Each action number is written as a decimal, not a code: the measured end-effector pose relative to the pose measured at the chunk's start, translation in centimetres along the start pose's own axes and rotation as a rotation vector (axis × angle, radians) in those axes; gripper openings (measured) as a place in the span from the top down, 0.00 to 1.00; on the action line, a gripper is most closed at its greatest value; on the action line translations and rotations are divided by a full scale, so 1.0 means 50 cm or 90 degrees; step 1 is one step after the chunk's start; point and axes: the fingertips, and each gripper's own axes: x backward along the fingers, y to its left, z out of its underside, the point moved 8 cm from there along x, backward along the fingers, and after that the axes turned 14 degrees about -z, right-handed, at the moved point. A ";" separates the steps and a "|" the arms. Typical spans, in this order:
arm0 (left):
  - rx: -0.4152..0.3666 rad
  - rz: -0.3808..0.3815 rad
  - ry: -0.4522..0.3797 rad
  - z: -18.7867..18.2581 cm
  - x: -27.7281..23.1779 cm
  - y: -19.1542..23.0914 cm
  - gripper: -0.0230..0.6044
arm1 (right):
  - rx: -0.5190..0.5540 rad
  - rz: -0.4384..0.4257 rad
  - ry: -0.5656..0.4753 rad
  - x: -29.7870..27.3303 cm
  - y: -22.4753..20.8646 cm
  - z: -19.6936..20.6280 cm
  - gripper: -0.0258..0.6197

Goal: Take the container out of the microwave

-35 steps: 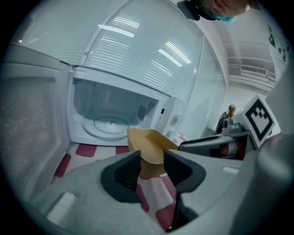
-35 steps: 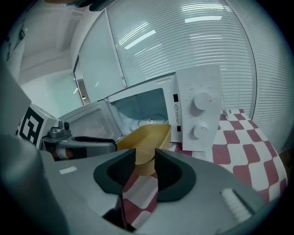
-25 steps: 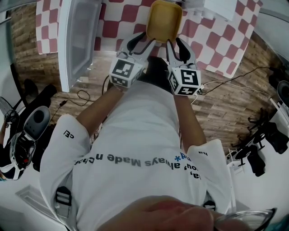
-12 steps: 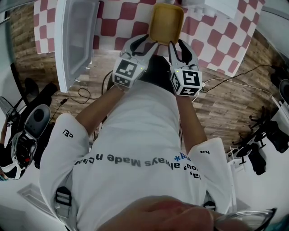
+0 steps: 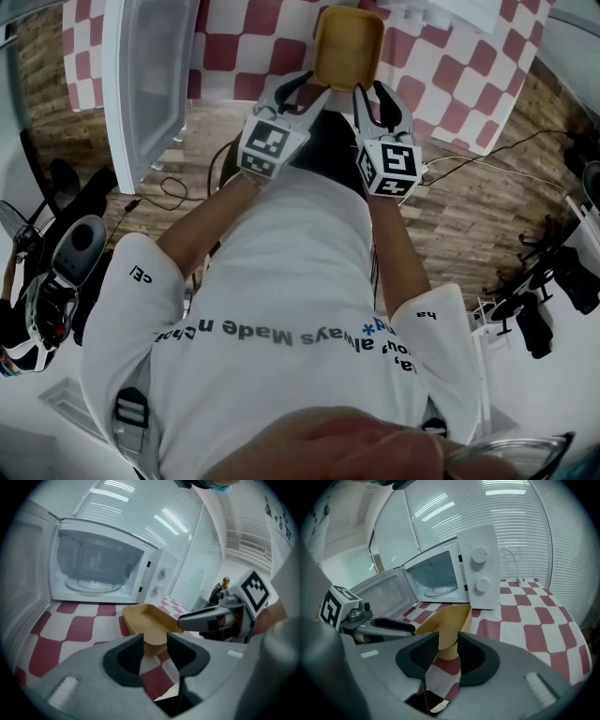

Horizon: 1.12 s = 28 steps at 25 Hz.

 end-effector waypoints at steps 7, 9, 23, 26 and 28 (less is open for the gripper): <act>0.004 0.000 0.013 0.016 -0.015 0.006 0.72 | -0.013 0.001 0.011 -0.010 -0.006 0.021 0.77; 0.005 0.001 0.017 0.020 -0.019 0.007 0.72 | -0.018 0.001 0.016 -0.014 -0.009 0.028 0.77; 0.000 0.034 0.026 0.032 -0.036 -0.017 0.77 | -0.024 -0.009 0.034 -0.047 -0.005 0.042 0.82; 0.002 0.033 0.027 0.028 -0.028 -0.010 0.77 | -0.015 -0.006 0.032 -0.040 -0.006 0.033 0.82; 0.003 0.030 0.026 0.020 -0.020 -0.005 0.77 | -0.010 -0.005 0.026 -0.031 -0.005 0.019 0.82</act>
